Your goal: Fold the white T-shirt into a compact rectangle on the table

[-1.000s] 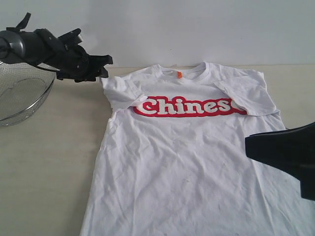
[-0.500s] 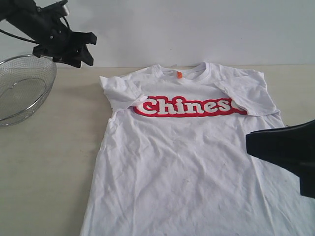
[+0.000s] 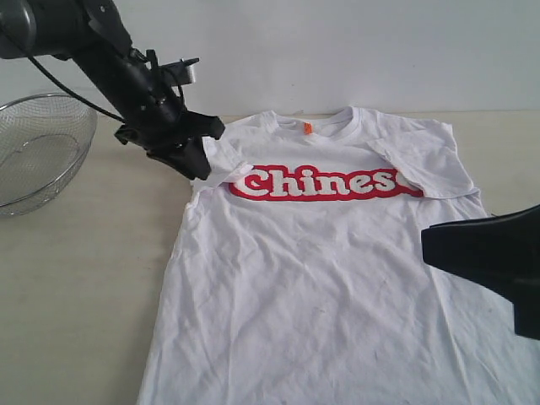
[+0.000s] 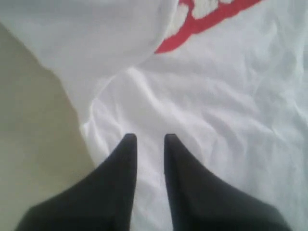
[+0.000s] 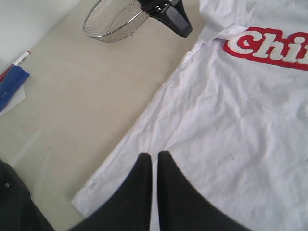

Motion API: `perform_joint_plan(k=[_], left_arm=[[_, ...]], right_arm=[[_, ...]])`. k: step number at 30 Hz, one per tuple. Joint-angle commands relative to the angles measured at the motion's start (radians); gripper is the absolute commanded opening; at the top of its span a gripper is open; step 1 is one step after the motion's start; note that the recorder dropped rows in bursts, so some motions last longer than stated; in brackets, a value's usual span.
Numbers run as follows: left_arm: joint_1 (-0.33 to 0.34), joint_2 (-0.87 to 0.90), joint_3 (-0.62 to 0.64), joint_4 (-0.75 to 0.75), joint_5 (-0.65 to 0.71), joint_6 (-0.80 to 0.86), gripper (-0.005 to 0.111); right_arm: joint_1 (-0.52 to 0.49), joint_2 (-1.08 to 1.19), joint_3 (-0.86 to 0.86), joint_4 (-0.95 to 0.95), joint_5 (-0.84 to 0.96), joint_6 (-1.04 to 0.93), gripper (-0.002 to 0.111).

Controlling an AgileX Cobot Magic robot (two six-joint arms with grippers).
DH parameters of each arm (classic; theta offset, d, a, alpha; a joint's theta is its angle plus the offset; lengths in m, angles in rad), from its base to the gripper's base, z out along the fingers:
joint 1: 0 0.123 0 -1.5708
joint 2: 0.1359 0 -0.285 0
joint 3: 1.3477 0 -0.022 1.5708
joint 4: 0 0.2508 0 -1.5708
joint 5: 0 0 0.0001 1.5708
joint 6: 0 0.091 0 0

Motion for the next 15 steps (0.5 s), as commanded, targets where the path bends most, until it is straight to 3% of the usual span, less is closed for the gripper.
perform_joint_plan(k=[1,15], left_arm=[[-0.016,0.019,0.006,0.000,-0.134,-0.055,0.020],[-0.016,0.128,0.006,0.001,-0.208,-0.057,0.020]], right_arm=[[0.001,-0.006,0.003,0.003,0.005,-0.004,0.000],[0.001,-0.006,0.003,0.003,0.009,-0.006,0.000]])
